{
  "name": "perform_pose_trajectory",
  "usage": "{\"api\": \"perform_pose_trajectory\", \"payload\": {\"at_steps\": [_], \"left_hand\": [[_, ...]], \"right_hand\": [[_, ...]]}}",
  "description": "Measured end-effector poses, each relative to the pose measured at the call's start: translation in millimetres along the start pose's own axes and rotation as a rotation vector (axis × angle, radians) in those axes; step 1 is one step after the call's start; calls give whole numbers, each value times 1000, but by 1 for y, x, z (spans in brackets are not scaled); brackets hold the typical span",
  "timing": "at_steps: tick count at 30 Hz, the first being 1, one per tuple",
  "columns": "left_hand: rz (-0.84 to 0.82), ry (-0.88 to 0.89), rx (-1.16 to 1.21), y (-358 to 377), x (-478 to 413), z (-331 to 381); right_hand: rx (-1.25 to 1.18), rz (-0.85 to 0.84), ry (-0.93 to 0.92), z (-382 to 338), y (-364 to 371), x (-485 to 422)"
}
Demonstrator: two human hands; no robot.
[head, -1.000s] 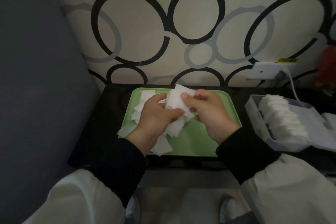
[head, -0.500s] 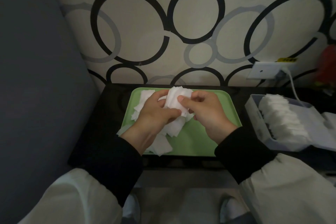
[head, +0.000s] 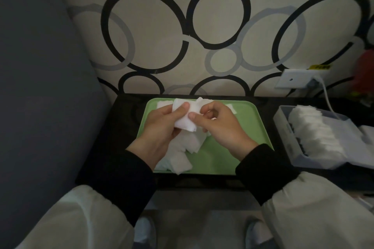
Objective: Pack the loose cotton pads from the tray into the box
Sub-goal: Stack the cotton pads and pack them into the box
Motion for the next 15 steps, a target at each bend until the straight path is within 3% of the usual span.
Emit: {"api": "perform_pose_trajectory", "payload": {"at_steps": [2,6,10,15], "left_hand": [[72,33,-21,-11,-5,4],[230,151,-182,-37,-20,10],[270,189,-275,-45,-25,11],[238,281,-325,-23,-23,14]], "right_hand": [[35,17,10,4,-2,-3],[98,215,-5,13,-29,-26],[191,385,19,30,-72,-57],[574,192,-104,51,-72,-88]]}}
Point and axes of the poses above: each hand's wrist, its own x-axis away from the middle knuckle, its own y-axis out of the palm, z = x × y, the point moved 6 cm from there along -x, towards the middle knuckle, and after that the axes turned 10 degrees about z, right-handed, at the moved point
